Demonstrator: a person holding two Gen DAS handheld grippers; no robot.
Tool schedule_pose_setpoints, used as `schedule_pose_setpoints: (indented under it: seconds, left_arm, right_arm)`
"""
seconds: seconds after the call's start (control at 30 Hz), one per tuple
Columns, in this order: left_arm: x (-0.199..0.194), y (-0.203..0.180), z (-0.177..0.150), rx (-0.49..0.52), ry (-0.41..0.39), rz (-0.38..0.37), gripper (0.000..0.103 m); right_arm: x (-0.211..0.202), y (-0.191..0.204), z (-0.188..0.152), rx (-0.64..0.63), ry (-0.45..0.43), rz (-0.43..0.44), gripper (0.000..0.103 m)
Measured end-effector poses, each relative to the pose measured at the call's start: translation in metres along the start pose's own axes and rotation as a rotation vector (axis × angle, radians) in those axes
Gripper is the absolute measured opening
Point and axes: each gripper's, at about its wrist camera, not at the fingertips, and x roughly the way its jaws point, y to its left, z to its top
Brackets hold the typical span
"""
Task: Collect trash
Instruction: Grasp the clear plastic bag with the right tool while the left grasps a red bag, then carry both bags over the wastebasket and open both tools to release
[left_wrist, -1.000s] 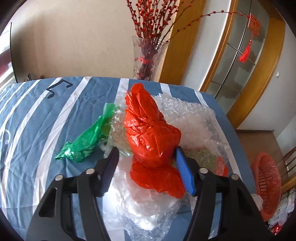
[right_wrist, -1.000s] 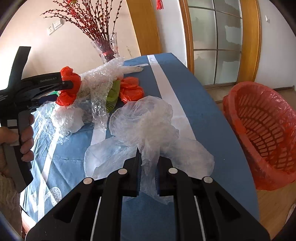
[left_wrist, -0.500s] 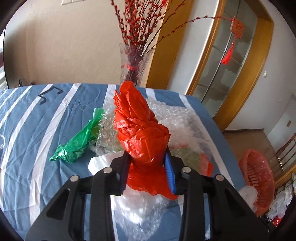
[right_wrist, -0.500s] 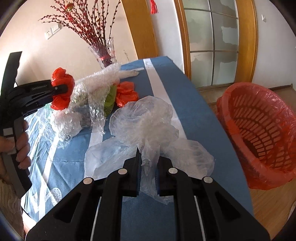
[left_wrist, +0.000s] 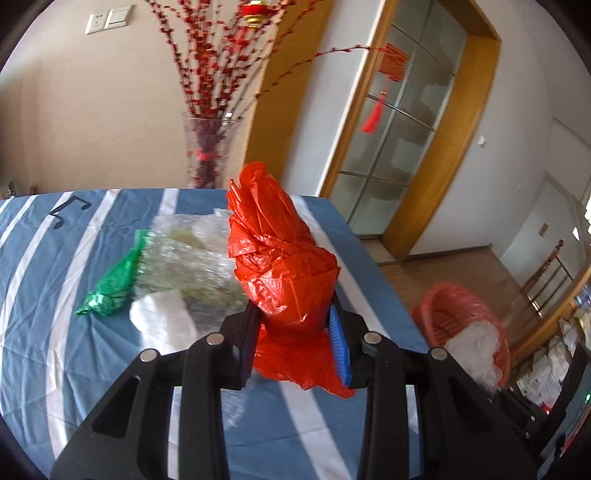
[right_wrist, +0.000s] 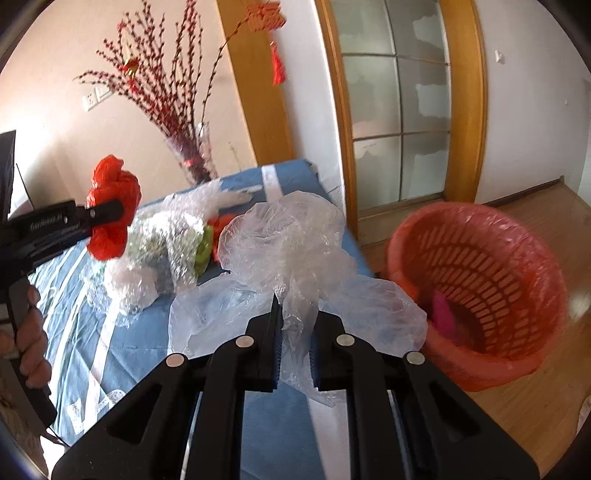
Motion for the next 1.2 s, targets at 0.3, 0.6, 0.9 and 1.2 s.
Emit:
schedule_pose_setpoints:
  seconds: [0.3,0.6,0.9,1.2]
  left_arm:
    - [0.006,-0.047,-0.016,0.069,0.034,-0.089,0.035]
    - [0.023,-0.090,-0.028,0.120,0.075,-0.163,0.035]
    - [0.047,-0.124,-0.038,0.162,0.126,-0.215,0.035]
    - [0.069,-0.156,-0.049,0.203,0.166,-0.269,0.035]
  right_arm:
    - [-0.025,-0.028,0.011,0.036,-0.079,-0.064,0.013]
    - [-0.037,-0.055,0.014,0.084,-0.122,-0.119,0.013]
    - [-0.047,-0.090,0.018,0.136,-0.150,-0.175,0.013]
    - [-0.046,-0.123,0.018,0.198,-0.153,-0.226,0.013]
